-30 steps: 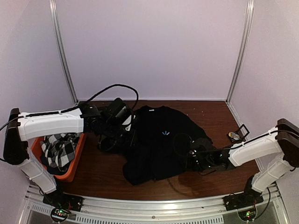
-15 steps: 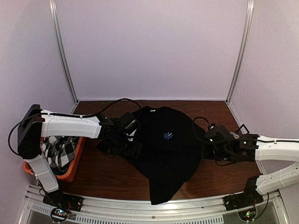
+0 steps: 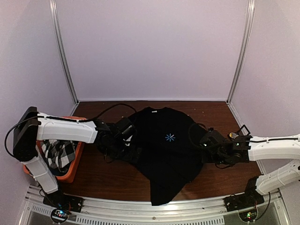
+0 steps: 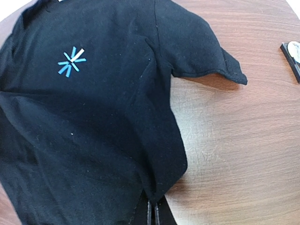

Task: Pin the brooch onto the clothing
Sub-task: Smooth out the flattened clothing at the center of the board.

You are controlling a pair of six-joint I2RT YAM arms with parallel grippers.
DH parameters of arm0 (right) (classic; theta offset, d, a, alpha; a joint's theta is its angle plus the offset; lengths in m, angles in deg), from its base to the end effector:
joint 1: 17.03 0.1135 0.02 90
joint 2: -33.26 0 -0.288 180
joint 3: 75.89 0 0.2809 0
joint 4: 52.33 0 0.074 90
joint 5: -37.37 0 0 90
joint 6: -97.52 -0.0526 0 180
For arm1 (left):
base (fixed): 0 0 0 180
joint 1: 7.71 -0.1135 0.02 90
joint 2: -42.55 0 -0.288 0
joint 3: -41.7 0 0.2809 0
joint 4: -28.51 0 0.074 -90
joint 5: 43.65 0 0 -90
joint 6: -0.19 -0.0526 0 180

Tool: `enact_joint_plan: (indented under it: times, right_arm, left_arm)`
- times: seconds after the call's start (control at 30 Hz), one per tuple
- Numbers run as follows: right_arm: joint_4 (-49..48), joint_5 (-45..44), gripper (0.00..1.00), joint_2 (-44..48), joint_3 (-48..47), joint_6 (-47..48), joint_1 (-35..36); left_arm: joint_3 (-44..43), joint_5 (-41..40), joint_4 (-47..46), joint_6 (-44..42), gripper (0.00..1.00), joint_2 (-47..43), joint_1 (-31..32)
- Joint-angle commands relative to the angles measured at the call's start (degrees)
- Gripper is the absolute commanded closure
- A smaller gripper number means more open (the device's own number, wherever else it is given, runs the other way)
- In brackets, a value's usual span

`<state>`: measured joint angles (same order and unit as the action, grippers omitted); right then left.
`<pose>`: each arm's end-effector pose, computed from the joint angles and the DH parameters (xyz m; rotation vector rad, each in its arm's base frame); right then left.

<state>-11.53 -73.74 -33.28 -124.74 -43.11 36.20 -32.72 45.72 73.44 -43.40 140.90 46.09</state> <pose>0.1572 0.1787 0.1874 0.0749 2.5096 0.2688 0.2156 -0.2936 0.1664 0.1820 2.8638 -0.4007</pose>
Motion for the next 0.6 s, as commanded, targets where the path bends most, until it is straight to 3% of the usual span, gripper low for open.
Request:
enact_joint_plan:
  times: [0.0, 0.27, 0.57]
  right_arm:
    - [-2.7, -1.5, 1.00, -2.5, -1.6, 1.7, -0.5]
    - [-3.1, -1.6, 1.00, -3.5, -3.6, 3.6, -1.2]
    - [-3.0, -1.9, 1.00, -0.3, -2.3, 3.4, -2.3]
  left_arm:
    - [0.4, 2.1, -2.0, 3.2, 0.02, -5.0, 1.8]
    - [-0.5, 6.2, -2.7, 4.1, 0.03, -0.3, 2.6]
    - [-0.6, 9.4, -5.1, 4.6, 0.15, 4.4, 2.6]
